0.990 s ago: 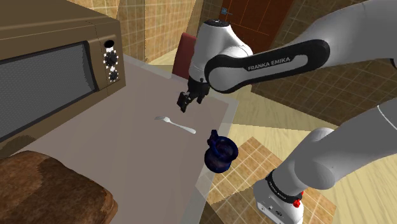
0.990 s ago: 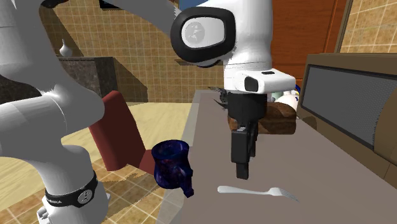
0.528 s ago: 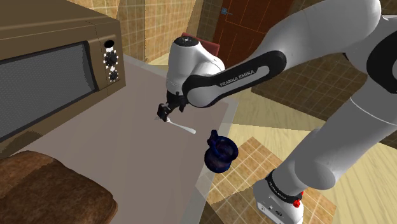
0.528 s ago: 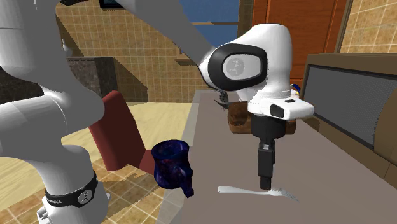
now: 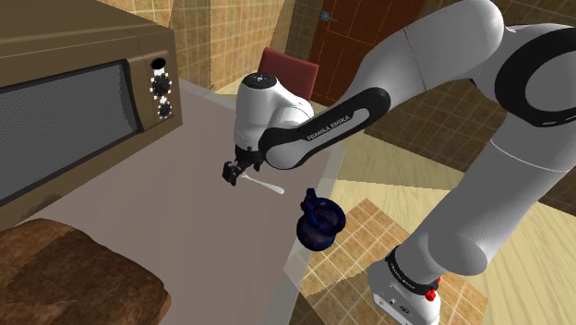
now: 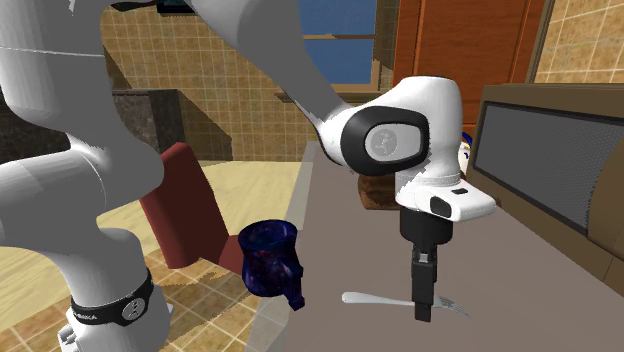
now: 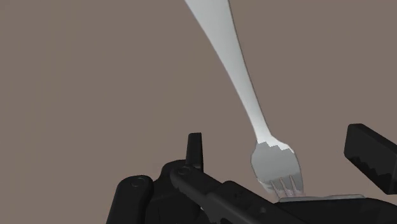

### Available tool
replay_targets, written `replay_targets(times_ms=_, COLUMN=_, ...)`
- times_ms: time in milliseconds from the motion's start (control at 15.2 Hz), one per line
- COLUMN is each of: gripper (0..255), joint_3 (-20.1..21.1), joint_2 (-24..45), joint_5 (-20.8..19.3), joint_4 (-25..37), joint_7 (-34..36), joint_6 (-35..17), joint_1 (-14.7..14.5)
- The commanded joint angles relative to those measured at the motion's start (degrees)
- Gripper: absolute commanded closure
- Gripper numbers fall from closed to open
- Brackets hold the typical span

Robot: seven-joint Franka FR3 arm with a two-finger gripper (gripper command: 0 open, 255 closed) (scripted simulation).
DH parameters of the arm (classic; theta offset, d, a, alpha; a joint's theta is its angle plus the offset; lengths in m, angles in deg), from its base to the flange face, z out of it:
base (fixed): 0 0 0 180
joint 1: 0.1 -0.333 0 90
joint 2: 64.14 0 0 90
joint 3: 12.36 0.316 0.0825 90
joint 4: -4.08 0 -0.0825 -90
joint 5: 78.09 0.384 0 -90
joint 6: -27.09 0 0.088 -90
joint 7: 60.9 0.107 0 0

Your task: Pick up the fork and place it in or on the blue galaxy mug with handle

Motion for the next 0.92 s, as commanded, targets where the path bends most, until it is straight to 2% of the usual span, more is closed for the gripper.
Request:
replay_targets(times_ms=0, gripper=0, joint_3=-0.2, joint_2=1.0, joint_5=-0.8, joint_4=0.1, joint_7=0.6, joint_6=-0.9, joint_1=-0.1)
replay_targets(times_ms=462, gripper=0, joint_3=-0.2, joint_2=1.0, joint_5=-0.8, joint_4=0.1, joint_7=0.6, joint_6=-0.9, joint_1=-0.1)
replay_targets(times_ms=528, gripper=255, joint_3=-0.2, joint_2=1.0, joint_5=-0.8, joint_4=0.1, joint_7=0.6, joint_6=-0.9, joint_1=-0.1)
replay_targets(times_ms=858, gripper=255, joint_3=-0.2, joint_2=1.0, joint_5=-0.8, joint_4=0.0, joint_7=0.6, joint_6=-0.9, joint_1=-0.1)
